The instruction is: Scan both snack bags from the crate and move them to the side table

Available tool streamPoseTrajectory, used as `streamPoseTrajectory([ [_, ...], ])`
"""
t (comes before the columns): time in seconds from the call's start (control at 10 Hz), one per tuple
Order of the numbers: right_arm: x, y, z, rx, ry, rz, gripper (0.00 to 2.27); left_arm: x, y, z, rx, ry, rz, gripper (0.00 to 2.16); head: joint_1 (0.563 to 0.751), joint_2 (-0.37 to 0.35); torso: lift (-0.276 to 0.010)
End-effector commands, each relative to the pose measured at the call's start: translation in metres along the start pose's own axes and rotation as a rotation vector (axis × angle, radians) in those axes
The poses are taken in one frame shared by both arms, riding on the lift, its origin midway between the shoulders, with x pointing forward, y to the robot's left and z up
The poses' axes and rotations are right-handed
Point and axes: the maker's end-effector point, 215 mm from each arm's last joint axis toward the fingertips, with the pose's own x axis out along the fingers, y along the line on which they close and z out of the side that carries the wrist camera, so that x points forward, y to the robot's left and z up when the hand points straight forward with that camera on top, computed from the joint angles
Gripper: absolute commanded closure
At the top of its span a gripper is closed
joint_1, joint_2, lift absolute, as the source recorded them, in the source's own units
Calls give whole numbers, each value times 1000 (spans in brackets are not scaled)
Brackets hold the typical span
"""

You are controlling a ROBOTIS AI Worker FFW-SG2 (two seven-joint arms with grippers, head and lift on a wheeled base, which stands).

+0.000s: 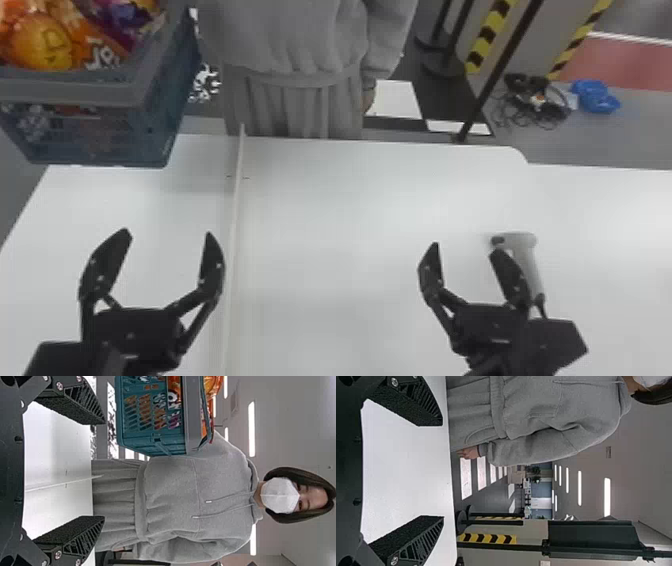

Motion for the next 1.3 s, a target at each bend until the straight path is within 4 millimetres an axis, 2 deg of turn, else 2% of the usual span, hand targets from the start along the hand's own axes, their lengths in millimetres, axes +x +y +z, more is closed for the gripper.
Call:
streamPoseTrajectory([
  [0.0, 0, -1, 0, -1, -1, -1, 87, 0, 1, 0, 1, 1, 1, 161, 695, -147, -75],
  [1.2, 1, -1, -4, 0, 7, -2, 87, 0, 2, -3, 3, 4, 4, 161, 695, -145, -75],
])
